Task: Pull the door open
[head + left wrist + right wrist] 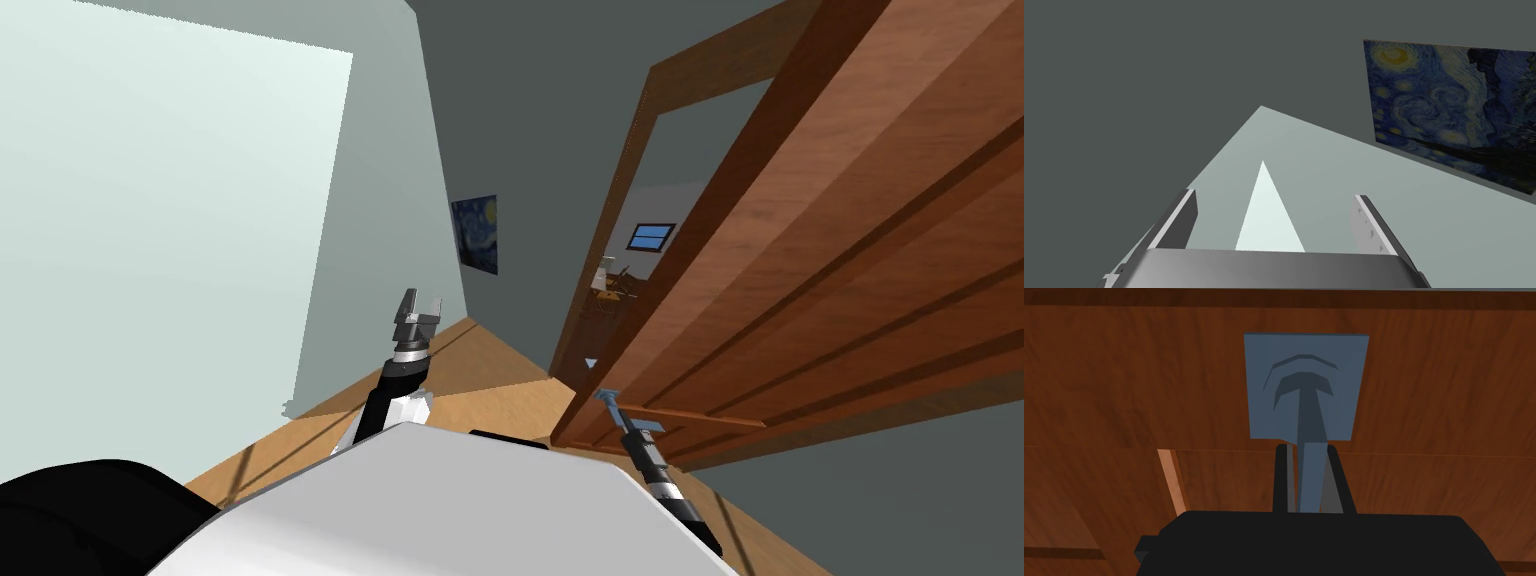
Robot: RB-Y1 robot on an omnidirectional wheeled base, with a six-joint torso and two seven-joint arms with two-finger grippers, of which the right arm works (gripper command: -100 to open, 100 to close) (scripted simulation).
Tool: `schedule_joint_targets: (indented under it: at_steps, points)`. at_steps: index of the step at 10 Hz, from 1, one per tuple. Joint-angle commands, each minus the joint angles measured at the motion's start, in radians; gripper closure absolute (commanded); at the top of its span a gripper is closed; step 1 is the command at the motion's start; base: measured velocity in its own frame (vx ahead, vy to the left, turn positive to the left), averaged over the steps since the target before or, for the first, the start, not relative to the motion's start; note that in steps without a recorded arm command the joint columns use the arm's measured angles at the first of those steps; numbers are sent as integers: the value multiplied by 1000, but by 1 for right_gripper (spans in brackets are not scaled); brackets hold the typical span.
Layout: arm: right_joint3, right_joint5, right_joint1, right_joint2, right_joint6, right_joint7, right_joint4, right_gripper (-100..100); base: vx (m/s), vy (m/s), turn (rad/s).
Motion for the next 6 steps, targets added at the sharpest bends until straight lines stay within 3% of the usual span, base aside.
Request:
schedule_joint_targets:
  at_steps: [1,3,6]
  points:
    - [-2,-1,19,-12,-25,-7,4,100,-237,-66,225]
    - [0,-1,31,-19,-52,-13,15,100,-236,-81,179]
    - [2,6,-10,-2,-25,-4,32,100,-155,-40,95]
